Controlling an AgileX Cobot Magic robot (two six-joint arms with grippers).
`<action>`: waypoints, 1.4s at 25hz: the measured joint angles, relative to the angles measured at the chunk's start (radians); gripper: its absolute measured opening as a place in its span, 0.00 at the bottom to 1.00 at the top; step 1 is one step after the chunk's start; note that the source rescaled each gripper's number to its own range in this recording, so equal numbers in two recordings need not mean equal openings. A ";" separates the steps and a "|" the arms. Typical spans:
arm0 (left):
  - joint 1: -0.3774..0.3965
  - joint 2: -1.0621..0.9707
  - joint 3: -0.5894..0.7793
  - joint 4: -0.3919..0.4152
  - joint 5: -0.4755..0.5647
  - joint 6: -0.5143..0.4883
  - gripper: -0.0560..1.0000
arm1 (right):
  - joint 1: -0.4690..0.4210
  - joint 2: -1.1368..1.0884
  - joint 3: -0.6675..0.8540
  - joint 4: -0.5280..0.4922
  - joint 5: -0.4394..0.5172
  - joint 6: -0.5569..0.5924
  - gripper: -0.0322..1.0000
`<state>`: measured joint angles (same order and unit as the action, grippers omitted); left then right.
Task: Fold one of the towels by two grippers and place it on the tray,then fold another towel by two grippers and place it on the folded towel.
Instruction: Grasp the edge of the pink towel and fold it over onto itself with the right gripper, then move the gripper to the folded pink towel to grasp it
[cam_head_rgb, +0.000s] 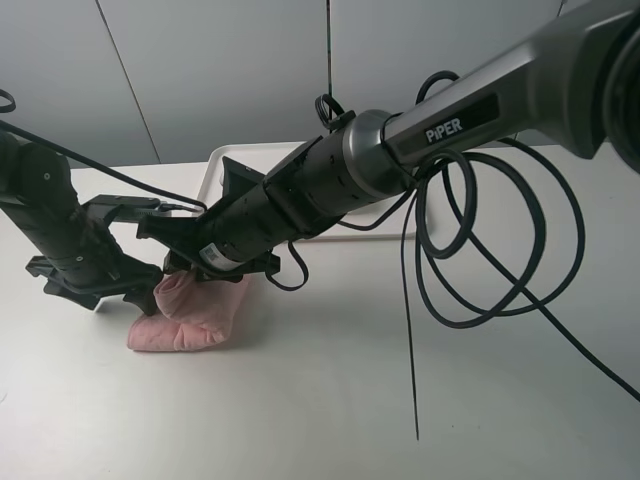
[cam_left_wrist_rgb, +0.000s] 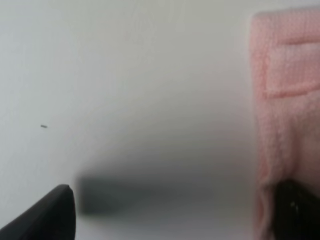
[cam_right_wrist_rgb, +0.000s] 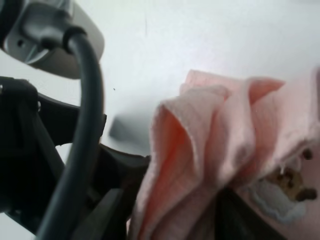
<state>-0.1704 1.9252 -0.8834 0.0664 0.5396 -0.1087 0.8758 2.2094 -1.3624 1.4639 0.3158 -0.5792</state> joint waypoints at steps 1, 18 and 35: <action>0.000 -0.004 0.000 0.000 0.006 0.000 1.00 | 0.000 0.000 0.000 0.000 -0.001 0.000 0.47; 0.058 -0.192 -0.116 0.076 0.310 0.009 1.00 | -0.002 0.000 -0.004 0.072 0.207 -0.043 0.89; 0.058 -0.229 -0.168 0.090 0.376 0.009 1.00 | -0.105 -0.080 -0.007 -0.316 0.330 0.084 0.89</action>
<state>-0.1121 1.6966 -1.0515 0.1569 0.9160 -0.1000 0.7710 2.1291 -1.3690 1.1479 0.6456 -0.4949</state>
